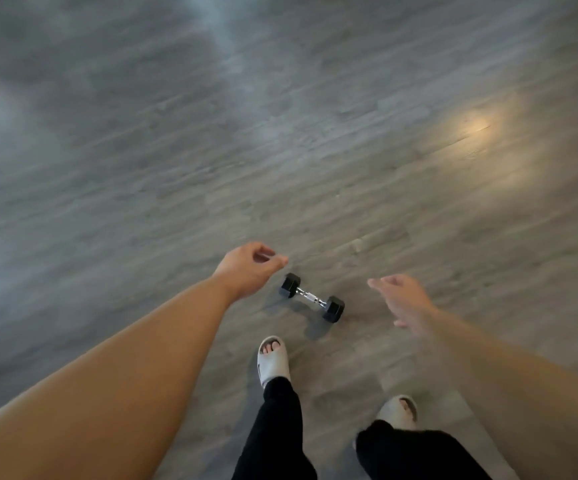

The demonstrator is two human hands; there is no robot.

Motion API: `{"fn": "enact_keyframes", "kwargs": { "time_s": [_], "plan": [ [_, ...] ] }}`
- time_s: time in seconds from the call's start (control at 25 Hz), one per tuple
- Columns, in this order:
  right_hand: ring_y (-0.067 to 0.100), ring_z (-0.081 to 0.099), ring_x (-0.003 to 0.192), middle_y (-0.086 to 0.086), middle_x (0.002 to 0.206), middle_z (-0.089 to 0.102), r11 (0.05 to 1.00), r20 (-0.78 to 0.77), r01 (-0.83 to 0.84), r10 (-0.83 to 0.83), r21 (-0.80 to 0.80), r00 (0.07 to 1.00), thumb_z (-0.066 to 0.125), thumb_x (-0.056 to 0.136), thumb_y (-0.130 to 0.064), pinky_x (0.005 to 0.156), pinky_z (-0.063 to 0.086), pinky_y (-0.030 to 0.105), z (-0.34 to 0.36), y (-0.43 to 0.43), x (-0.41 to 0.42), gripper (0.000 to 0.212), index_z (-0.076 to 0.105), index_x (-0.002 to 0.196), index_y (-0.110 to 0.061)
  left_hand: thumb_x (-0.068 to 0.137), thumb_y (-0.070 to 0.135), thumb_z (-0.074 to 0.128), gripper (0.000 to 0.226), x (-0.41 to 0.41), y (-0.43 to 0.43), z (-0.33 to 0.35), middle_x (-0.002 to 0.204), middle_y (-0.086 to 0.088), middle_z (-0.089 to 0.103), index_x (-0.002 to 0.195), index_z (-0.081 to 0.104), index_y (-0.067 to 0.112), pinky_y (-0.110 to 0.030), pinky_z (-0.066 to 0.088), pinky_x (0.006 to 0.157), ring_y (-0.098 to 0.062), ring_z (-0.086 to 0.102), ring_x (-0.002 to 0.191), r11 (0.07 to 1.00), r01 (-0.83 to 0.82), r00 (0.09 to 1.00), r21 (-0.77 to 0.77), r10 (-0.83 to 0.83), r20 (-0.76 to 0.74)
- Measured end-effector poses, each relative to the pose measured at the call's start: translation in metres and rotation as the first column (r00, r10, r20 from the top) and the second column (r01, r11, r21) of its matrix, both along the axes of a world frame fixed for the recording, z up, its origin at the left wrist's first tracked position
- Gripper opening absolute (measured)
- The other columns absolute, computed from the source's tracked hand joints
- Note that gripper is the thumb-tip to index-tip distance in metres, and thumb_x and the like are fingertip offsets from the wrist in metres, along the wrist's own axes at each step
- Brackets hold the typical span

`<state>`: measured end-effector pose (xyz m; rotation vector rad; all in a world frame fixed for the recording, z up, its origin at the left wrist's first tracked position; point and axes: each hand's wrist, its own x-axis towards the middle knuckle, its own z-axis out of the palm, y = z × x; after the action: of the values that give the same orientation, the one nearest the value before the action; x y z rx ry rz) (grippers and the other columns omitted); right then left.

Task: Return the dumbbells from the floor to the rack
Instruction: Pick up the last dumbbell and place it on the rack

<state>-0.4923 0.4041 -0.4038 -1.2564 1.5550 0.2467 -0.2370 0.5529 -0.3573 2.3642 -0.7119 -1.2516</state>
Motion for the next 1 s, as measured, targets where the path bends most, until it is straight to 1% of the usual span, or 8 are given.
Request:
{"fn": "enact_keyframes", "kwargs": {
  "time_s": [0.08,0.2,0.4,0.48,0.6,0.8,0.88,1.0],
  "plan": [
    [0.034,0.064,0.101,0.012,0.110,0.067,1.000,-0.014,0.028,-0.028,0.005,1.000,0.068,0.097,-0.041,0.097,0.055,0.058,-0.049,0.000,0.025,0.050,0.063,0.126,-0.001,0.087,0.060,0.070,0.047,0.020,-0.017,-0.059,0.110,0.010,0.069,0.119,0.069,0.025,-0.028,0.046,0.089,-0.012,0.065,0.106,1.000,0.010,0.999,0.011,-0.009,-0.045],
    [0.022,0.062,0.089,0.008,0.121,0.068,0.994,-0.045,0.103,-0.102,0.024,0.994,0.073,0.092,-0.044,0.095,0.056,0.050,-0.152,0.005,0.046,0.044,0.065,0.123,-0.014,0.089,0.057,0.070,0.046,0.035,-0.032,-0.169,0.113,0.007,0.068,0.121,0.068,0.024,-0.029,0.048,0.092,-0.014,0.064,0.107,0.996,-0.050,0.994,0.078,0.057,-0.088],
    [0.028,0.061,0.121,0.004,0.138,0.062,0.978,-0.145,0.179,-0.163,0.105,0.976,0.076,0.084,-0.059,0.103,0.053,0.053,-0.350,0.009,0.045,0.066,0.058,0.136,-0.023,0.087,0.059,0.071,0.059,0.045,-0.035,-0.372,0.124,0.001,0.066,0.133,0.061,0.024,-0.037,0.051,0.100,-0.019,0.063,0.111,0.974,-0.106,0.987,0.199,0.127,-0.099],
    [0.029,0.059,0.125,0.006,0.144,0.058,0.966,-0.149,0.233,-0.216,0.110,0.965,0.079,0.080,-0.060,0.104,0.053,0.054,-0.418,0.010,0.037,0.077,0.053,0.143,-0.024,0.084,0.060,0.073,0.070,0.045,-0.039,-0.446,0.135,-0.003,0.062,0.142,0.055,0.025,-0.037,0.048,0.102,-0.022,0.061,0.119,0.967,-0.125,0.985,0.221,0.147,-0.087],
    [0.028,0.057,0.115,0.004,0.146,0.052,0.931,-0.145,0.311,-0.286,0.190,0.947,0.084,0.076,-0.058,0.086,0.057,0.049,-0.498,0.019,0.030,0.089,0.045,0.151,-0.028,0.077,0.060,0.080,0.090,0.033,-0.044,-0.539,0.147,-0.008,0.055,0.152,0.045,0.025,-0.033,0.046,0.098,-0.024,0.057,0.126,0.963,-0.115,0.984,0.244,0.145,-0.108],
    [0.023,0.064,0.096,-0.002,0.121,0.061,0.928,-0.132,0.305,-0.282,0.212,0.950,0.091,0.074,-0.044,0.069,0.067,0.048,-0.559,0.025,0.033,0.065,0.053,0.124,-0.031,0.069,0.043,0.093,0.095,0.019,-0.041,-0.602,0.130,0.000,0.059,0.150,0.044,0.028,-0.016,0.044,0.061,-0.018,0.059,0.102,0.971,-0.104,0.983,0.215,0.133,-0.129],
    [0.017,0.061,0.083,-0.001,0.111,0.061,0.943,-0.163,0.269,-0.239,0.194,0.957,0.090,0.075,-0.039,0.066,0.068,0.049,-0.560,0.023,0.034,0.060,0.054,0.121,-0.027,0.068,0.036,0.095,0.089,0.021,-0.043,-0.599,0.125,0.000,0.061,0.143,0.050,0.027,-0.016,0.045,0.057,-0.017,0.060,0.097,0.973,-0.103,0.987,0.207,0.126,-0.102],
    [0.023,0.065,0.087,0.004,0.115,0.062,0.942,-0.192,0.294,-0.261,0.165,0.946,0.088,0.072,-0.033,0.067,0.067,0.050,-0.543,0.021,0.035,0.061,0.055,0.122,-0.024,0.065,0.030,0.097,0.080,0.019,-0.049,-0.573,0.118,-0.001,0.060,0.132,0.051,0.028,-0.016,0.046,0.053,-0.009,0.059,0.086,0.976,-0.077,0.995,0.203,0.090,-0.052]
  ]
}}
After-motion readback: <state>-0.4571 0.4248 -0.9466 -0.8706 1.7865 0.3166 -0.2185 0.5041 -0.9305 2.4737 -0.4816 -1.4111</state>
